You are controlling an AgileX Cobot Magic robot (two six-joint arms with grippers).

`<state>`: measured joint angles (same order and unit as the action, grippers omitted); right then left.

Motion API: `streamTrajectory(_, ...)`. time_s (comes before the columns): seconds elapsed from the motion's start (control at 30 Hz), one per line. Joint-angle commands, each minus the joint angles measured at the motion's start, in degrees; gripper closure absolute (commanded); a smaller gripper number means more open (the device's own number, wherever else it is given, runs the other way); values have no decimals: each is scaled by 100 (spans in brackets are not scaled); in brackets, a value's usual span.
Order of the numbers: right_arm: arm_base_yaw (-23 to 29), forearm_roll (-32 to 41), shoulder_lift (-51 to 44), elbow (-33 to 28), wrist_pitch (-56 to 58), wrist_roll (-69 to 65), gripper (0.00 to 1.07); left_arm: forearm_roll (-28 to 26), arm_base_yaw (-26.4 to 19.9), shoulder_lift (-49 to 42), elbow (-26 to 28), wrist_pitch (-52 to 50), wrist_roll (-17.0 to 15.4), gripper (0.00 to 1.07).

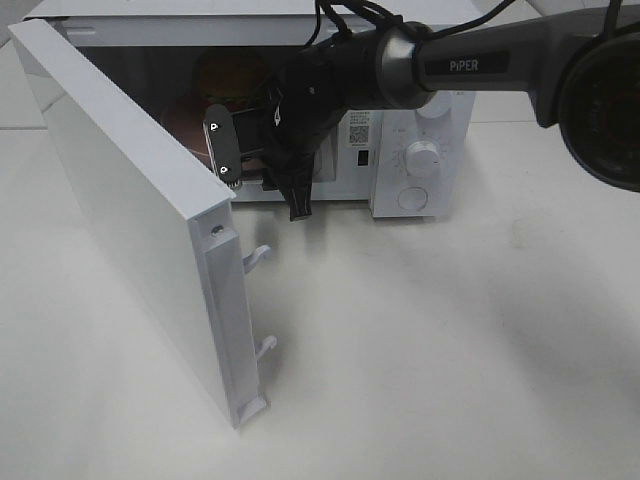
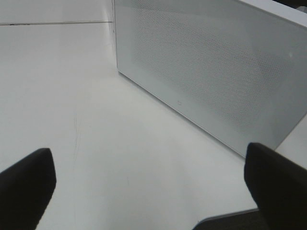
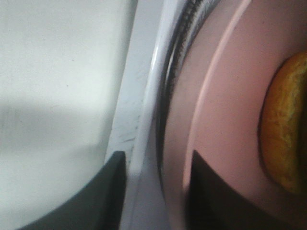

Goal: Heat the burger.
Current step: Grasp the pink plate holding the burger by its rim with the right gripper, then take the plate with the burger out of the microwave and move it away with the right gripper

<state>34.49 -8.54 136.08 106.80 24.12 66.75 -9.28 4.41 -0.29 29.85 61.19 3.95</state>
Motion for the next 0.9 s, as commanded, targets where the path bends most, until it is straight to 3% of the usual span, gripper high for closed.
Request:
streamTrajectory(0.03,-23,-46,6,57,-80,80,106,-11,-11,-17,-6,-34,-23,6)
streamTrajectory(0.6,115,252,-160,-17,327,911,107,-11,-11,-17,-6,-34,-23,6)
streamTrajectory(0.9,189,235,-768,-802,-29,1593,107,-11,-11,-17,-6,-34,-23,6)
